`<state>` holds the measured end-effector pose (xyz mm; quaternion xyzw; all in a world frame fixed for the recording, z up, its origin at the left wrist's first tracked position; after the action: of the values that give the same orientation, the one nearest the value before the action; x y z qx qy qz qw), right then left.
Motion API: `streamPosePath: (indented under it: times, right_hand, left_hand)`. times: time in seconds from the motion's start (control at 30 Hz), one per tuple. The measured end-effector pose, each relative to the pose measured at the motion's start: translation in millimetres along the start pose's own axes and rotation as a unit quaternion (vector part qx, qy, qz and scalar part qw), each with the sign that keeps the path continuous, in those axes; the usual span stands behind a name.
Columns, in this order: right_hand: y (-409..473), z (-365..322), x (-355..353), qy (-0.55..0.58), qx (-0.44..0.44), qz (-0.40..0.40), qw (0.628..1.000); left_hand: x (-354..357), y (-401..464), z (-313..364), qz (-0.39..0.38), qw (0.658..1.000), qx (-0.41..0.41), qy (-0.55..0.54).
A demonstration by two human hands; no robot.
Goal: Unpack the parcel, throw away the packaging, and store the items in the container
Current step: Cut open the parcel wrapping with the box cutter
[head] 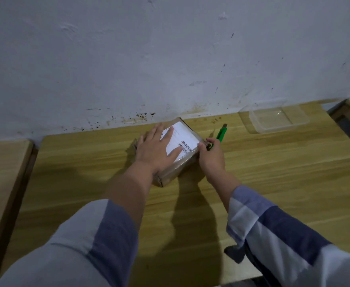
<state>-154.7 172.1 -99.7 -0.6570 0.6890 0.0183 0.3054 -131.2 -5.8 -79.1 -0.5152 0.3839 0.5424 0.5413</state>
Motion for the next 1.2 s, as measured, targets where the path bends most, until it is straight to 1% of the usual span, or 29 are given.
streamPosePath:
  times: [0.13,0.2,0.27,0.43,0.57,0.67,0.73,0.83,0.93,1.03,1.1,1.2]
  right_hand:
    - [13,-17,-4,-0.048,-0.027,-0.007,0.998]
    - [15,-24,-4,-0.070,-0.041,-0.023,0.996]
    - [14,-27,-4,-0.071,-0.049,-0.044,0.995]
    - [-6,-2,-21,0.051,-0.006,-0.064,0.997]
    - [-21,29,-33,0.023,-0.014,-0.046,0.999]
    - [-35,47,-36,0.077,0.019,-0.063,0.995]
    - [-43,50,-36,0.099,0.026,-0.073,0.992]
    - [-46,50,-38,0.140,0.036,-0.076,0.987]
    - [-47,50,-38,0.161,0.053,-0.088,0.982]
    - [-45,47,-36,0.172,0.060,-0.094,0.979]
    - [-44,43,-34,0.174,0.060,-0.099,0.978]
    - [-43,40,-32,0.168,0.062,-0.100,0.979]
  left_hand:
    - [3,-18,2,0.003,1.000,-0.014,-0.001]
    - [6,-29,3,0.002,1.000,-0.023,0.000]
    - [8,-38,4,-0.002,0.999,-0.039,-0.001]
    - [15,-52,8,-0.017,0.996,-0.086,-0.024]
    - [19,-58,14,-0.028,0.993,-0.111,-0.041]
    - [22,-64,23,-0.031,0.989,-0.129,-0.062]
    - [24,-67,27,-0.032,0.989,-0.132,-0.063]
    - [24,-69,33,-0.035,0.993,-0.106,-0.041]
    - [22,-71,42,-0.052,0.998,-0.020,-0.016]
    - [20,-76,47,-0.059,0.996,0.064,0.012]
    - [20,-75,47,-0.052,0.995,0.082,0.020]
    - [22,-73,47,-0.040,0.996,0.072,0.018]
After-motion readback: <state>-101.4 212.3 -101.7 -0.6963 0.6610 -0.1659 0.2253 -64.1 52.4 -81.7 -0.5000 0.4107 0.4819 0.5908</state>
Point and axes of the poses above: each hand's wrist, its own y-axis towards the middle knuckle, its own x-axis out of the palm, z = x × y, the point moved 10 cm from there along y, towards the middle knuckle, and after that the axes turned 1 degree about -y, right-handed, at the moved point
